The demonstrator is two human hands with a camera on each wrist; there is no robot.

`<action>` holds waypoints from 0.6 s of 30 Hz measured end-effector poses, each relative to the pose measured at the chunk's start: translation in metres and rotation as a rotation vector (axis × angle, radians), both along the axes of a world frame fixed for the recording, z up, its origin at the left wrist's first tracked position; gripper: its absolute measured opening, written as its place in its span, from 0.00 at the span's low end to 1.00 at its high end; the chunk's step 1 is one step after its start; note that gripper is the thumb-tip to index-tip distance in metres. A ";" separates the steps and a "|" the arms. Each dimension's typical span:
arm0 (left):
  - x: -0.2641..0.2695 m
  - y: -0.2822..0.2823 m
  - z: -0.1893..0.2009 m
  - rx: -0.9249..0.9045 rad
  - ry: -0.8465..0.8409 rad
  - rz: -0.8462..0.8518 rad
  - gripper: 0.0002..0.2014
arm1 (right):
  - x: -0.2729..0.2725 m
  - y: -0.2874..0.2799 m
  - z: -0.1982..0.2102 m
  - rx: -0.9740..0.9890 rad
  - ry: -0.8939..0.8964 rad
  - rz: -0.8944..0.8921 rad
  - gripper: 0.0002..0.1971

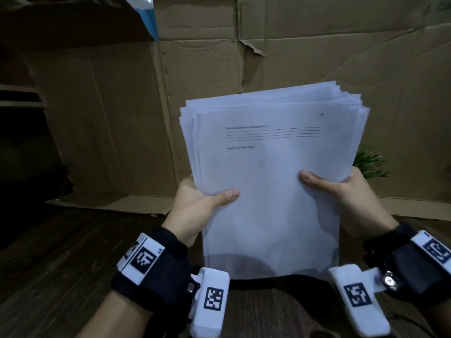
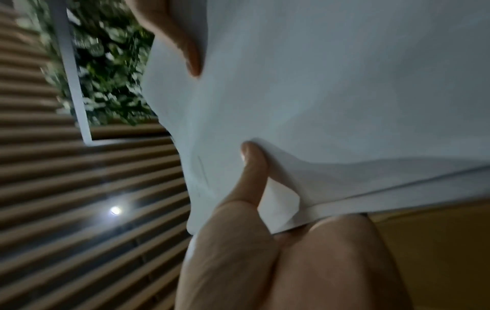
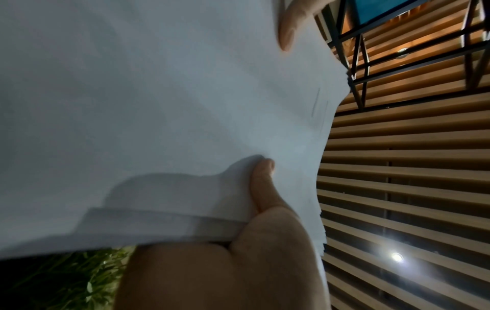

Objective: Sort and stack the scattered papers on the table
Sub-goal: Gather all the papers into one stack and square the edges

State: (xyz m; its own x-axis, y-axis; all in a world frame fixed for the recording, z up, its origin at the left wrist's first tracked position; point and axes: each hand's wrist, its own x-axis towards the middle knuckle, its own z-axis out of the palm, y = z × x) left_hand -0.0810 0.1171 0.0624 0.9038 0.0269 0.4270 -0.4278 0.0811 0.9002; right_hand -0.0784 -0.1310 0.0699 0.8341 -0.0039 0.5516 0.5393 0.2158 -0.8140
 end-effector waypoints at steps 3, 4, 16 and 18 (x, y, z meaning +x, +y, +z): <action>-0.002 -0.003 0.005 0.020 -0.099 0.094 0.27 | 0.002 0.000 -0.001 0.014 -0.017 -0.026 0.21; -0.001 -0.003 0.006 0.020 -0.122 0.110 0.30 | 0.003 -0.001 0.000 0.011 -0.019 -0.020 0.21; 0.009 0.002 -0.012 0.191 0.009 0.088 0.30 | 0.023 0.000 -0.022 -0.005 0.076 -0.261 0.11; 0.009 0.005 -0.012 0.271 -0.035 0.057 0.32 | 0.023 0.000 -0.023 0.001 0.053 -0.273 0.12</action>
State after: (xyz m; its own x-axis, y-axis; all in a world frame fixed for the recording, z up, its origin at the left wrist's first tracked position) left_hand -0.0724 0.1224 0.0508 0.8888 -0.0419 0.4564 -0.4557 -0.1860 0.8705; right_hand -0.0557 -0.1312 0.0471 0.8299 -0.2325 0.5071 0.5342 0.0689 -0.8426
